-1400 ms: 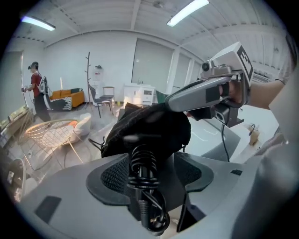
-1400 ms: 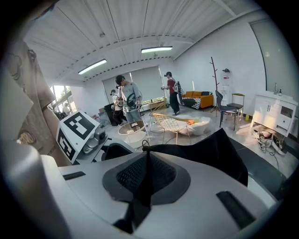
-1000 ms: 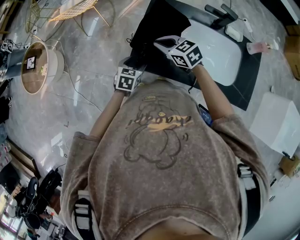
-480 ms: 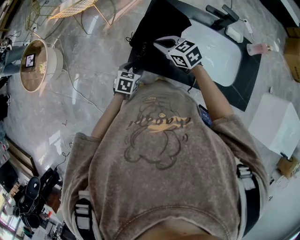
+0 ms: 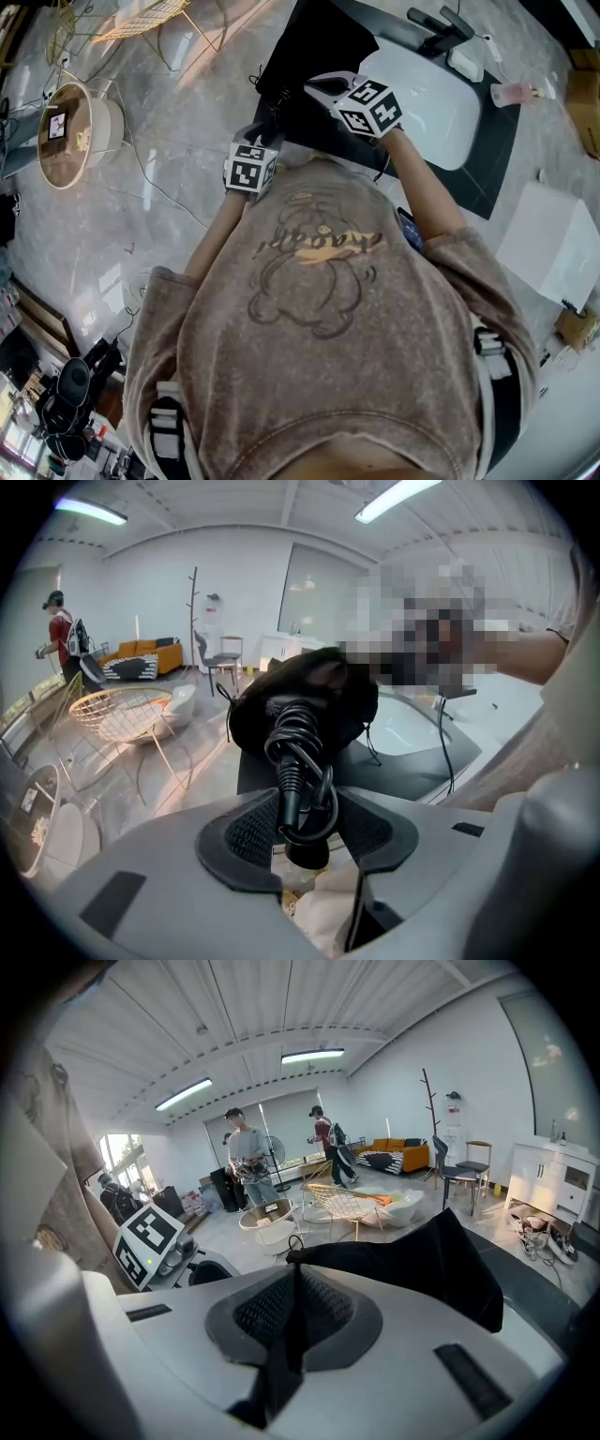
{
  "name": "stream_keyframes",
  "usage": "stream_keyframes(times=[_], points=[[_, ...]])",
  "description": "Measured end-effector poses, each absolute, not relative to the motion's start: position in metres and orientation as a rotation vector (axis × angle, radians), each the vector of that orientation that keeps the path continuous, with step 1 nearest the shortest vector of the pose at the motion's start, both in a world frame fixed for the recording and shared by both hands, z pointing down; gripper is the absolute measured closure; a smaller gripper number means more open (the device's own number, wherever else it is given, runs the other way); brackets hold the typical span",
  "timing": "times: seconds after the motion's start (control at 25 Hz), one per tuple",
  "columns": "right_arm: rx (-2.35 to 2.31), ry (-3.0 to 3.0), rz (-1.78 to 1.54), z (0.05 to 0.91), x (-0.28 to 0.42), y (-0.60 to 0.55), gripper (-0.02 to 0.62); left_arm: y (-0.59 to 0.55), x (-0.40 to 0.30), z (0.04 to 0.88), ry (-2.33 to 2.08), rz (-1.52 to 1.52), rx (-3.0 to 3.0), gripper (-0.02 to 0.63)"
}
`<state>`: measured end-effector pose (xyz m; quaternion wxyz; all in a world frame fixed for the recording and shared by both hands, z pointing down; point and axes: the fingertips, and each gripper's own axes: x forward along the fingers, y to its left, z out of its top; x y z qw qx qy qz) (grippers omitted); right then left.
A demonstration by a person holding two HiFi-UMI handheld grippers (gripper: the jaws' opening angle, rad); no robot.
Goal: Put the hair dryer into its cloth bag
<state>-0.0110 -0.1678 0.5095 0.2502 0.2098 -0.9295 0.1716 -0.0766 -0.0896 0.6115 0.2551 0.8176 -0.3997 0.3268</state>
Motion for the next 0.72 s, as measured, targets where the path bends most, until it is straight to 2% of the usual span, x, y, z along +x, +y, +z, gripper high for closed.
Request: stream_keyframes(times=[0.72], points=[[0.567,-2.524,0.441,0.504,-0.017,-0.162,0.575,-0.123,-0.061,0.585,-1.160,0.807,2.258,0.413]])
